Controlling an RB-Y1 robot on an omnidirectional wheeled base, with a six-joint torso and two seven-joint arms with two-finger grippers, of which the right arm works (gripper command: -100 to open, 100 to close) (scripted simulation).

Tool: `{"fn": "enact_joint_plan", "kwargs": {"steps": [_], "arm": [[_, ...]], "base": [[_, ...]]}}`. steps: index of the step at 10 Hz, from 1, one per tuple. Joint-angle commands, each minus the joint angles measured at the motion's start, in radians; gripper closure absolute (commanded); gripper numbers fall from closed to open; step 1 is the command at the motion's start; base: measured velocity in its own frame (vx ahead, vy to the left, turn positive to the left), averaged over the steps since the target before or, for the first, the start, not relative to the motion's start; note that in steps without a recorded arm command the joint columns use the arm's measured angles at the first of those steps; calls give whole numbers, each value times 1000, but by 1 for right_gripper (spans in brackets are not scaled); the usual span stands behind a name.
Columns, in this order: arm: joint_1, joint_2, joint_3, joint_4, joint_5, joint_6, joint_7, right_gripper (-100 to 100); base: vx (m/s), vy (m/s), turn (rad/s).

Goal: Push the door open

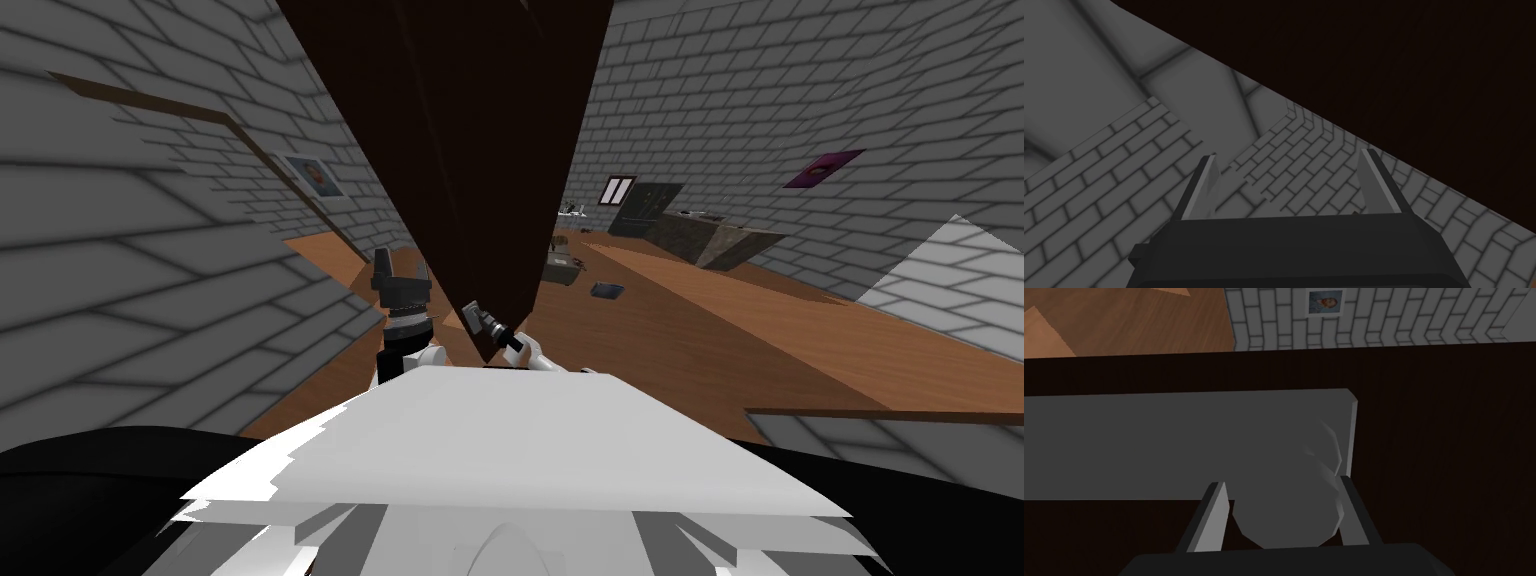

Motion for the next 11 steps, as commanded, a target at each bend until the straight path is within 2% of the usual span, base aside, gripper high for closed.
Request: {"fn": "enact_joint_plan", "kwargs": {"steps": [1, 5, 6, 11], "arm": [[2, -2, 1, 1, 0, 1, 0, 100], [2, -2, 1, 1, 0, 1, 0, 100], [-3, -17, -15, 11, -3, -3, 5, 100], [-18, -46, -62, 43, -13, -15, 17, 100]], "base": [[-10, -30, 12], [-8, -13, -2], [41, 74, -37], [96, 175, -68]]}}
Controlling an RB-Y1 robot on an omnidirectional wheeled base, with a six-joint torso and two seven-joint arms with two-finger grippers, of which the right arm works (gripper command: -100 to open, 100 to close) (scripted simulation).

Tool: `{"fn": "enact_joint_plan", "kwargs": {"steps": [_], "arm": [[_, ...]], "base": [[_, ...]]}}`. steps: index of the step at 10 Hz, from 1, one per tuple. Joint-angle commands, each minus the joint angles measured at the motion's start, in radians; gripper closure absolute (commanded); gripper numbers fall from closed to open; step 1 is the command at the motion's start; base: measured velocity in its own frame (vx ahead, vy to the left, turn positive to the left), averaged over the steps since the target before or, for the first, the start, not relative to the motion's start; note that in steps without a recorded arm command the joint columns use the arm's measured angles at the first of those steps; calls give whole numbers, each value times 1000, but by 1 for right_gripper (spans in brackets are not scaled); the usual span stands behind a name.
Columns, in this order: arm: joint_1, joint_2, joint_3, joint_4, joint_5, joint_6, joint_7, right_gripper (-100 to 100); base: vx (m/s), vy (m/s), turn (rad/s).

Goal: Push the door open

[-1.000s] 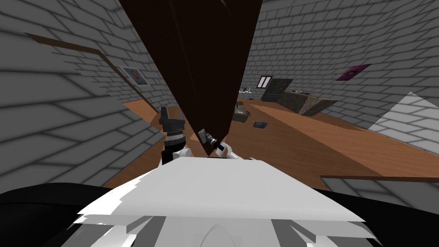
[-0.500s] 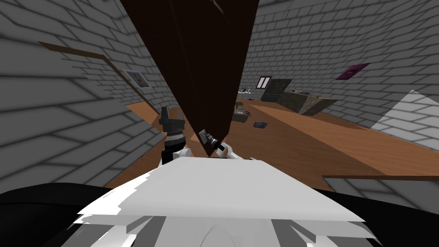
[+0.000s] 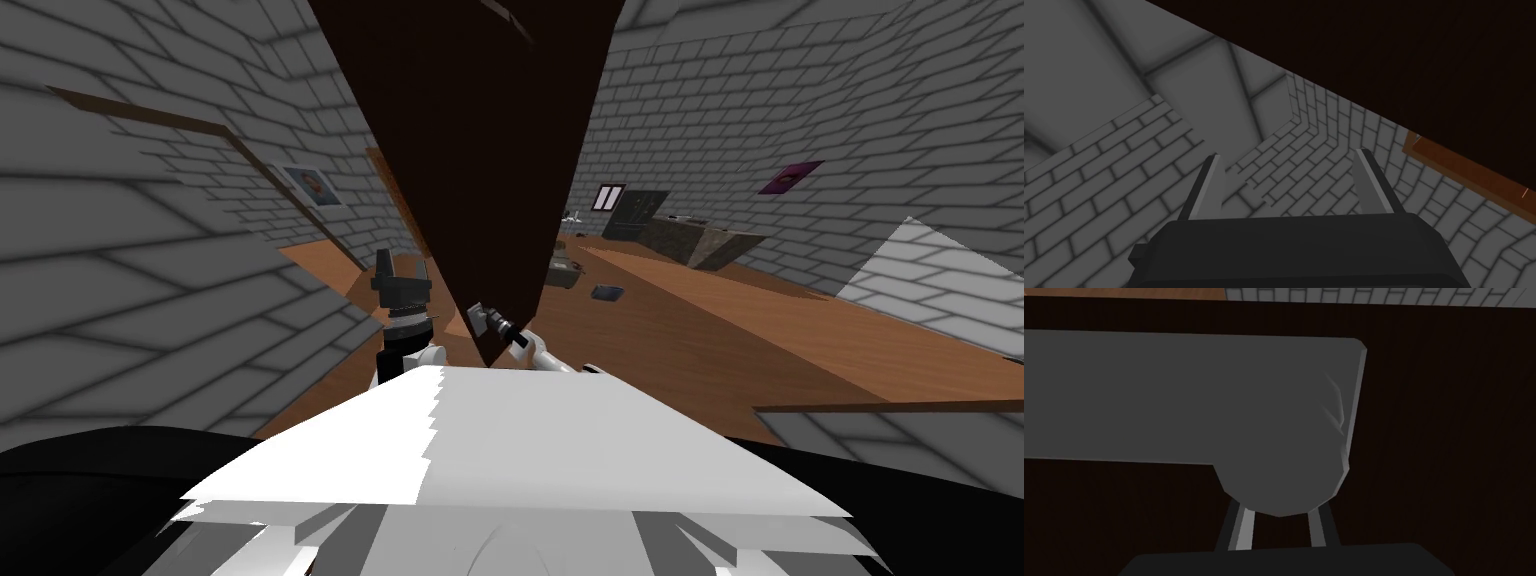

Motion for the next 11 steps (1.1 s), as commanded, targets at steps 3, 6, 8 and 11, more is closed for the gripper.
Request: {"fn": "enact_joint_plan", "kwargs": {"steps": [3, 6, 8, 11], "arm": [[12, -25, 3, -32, -8, 6, -7, -100], [18, -26, 14, -49, -15, 3, -17, -100], [23, -18, 24, -65, -22, -1, -25, -100], [24, -20, 18, -51, -20, -8, -19, -100]], "base": [[-25, 3, -47], [-182, -118, -36], [-200, -126, -48], [-79, -41, 4]]}}
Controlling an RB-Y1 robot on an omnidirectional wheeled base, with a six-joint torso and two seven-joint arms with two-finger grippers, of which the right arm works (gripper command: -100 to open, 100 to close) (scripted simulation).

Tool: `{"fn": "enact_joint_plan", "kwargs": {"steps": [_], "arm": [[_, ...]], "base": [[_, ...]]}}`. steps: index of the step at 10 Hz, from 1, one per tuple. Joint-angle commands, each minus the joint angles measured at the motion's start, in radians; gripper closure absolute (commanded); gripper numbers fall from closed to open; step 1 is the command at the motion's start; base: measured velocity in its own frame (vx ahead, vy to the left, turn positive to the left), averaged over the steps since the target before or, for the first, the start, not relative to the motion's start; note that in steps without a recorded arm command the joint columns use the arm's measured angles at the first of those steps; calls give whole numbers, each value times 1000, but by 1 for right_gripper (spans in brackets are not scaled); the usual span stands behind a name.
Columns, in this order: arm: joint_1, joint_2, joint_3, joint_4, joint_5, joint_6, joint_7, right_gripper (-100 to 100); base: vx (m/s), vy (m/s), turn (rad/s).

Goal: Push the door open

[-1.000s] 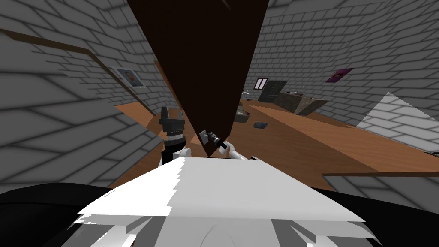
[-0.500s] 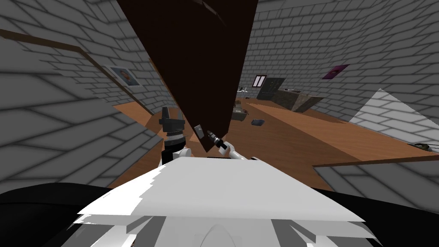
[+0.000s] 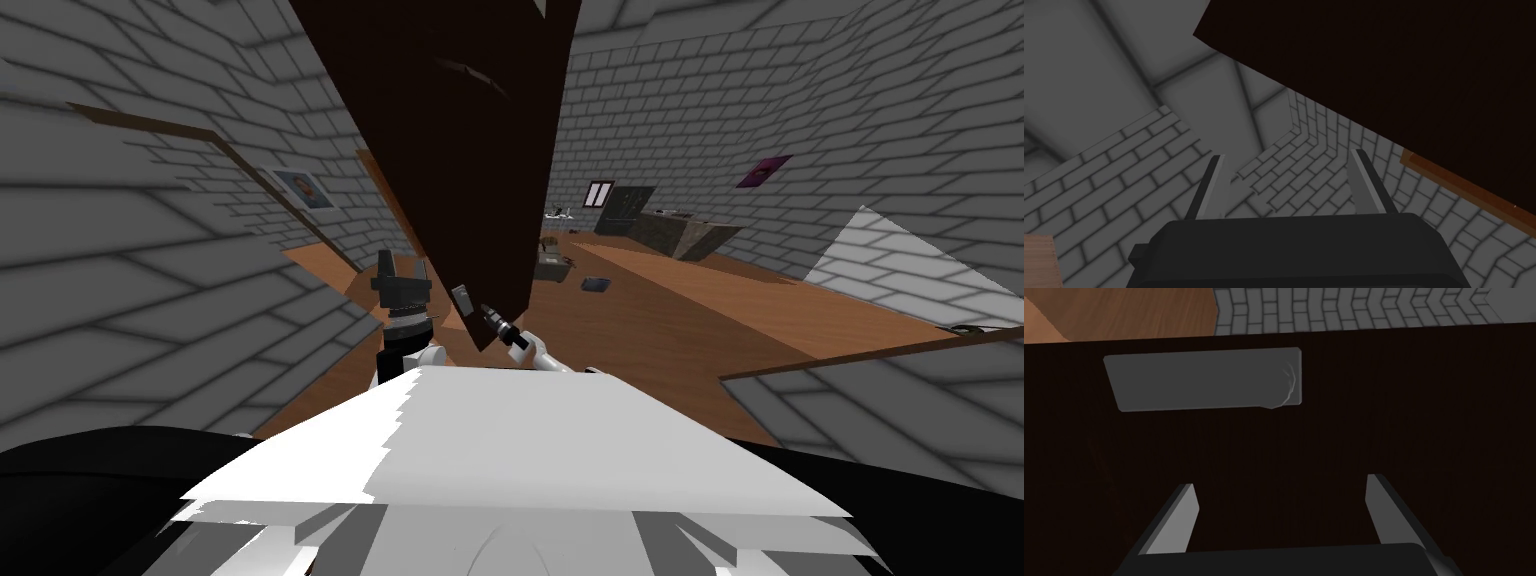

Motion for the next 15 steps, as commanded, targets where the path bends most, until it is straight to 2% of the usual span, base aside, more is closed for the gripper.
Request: {"fn": "enact_joint_plan", "kwargs": {"steps": [1, 4, 7, 8, 9, 14, 15], "arm": [[-5, -4, -6, 12, 1, -5, 3, -100], [-9, 2, -19, 23, 3, -6, 10, -100], [-14, 32, -32, 34, 5, -7, 17, -100], [-13, 24, -29, 33, 4, -8, 15, -100], [-13, 24, -29, 33, 4, -8, 15, 100], [-13, 24, -29, 33, 4, -8, 15, 100], [0, 8, -36, 26, 2, -2, 31, 100]], "base": [[118, 170, 23], [166, 198, 26], [154, 196, 30], [47, 88, -4], [-2, -10, -3], [-11, -18, 1], [68, 106, -129]]}}
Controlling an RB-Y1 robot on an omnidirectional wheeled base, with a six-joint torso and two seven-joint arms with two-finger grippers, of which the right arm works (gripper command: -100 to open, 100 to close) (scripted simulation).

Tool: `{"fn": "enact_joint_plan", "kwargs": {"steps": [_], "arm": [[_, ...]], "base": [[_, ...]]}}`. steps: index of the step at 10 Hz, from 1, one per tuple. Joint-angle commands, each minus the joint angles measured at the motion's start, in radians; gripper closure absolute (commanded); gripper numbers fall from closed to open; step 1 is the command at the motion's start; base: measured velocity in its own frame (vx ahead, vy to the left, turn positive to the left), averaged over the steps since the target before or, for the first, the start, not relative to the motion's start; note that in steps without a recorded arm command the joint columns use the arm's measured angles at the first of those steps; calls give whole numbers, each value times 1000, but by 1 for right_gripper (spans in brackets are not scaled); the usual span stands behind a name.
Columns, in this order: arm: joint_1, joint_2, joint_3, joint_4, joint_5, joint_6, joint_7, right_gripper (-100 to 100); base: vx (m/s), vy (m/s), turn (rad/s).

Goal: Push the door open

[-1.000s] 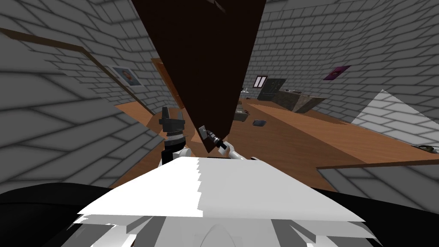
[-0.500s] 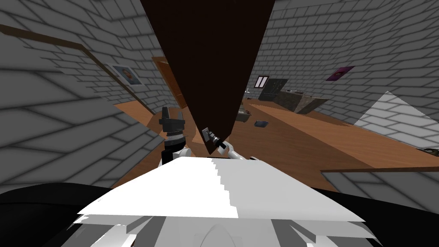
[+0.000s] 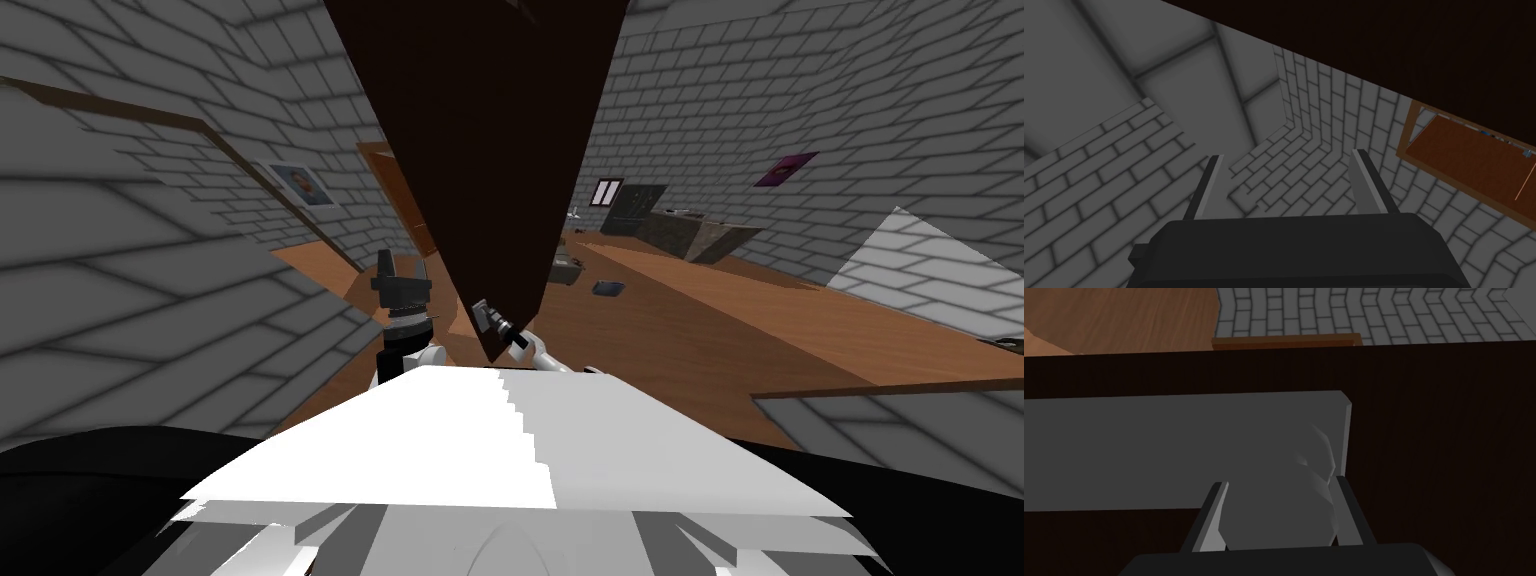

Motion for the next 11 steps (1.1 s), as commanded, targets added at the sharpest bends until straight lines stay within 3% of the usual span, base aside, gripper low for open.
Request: {"fn": "enact_joint_plan", "kwargs": {"steps": [1, 5, 8, 9, 11], "arm": [[12, -16, -12, -16, -4, 11, 16, 100], [42, -9, -30, -34, -11, 24, 54, 100], [66, 29, -44, -50, -17, 36, 85, 100], [70, -3, -23, -64, -15, 37, 78, -100], [75, -9, -13, -72, -15, 40, 78, -100]], "base": [[126, 164, -220], [122, 202, -169], [111, 210, -184], [-77, 11, -107], [-133, -162, -32]]}}
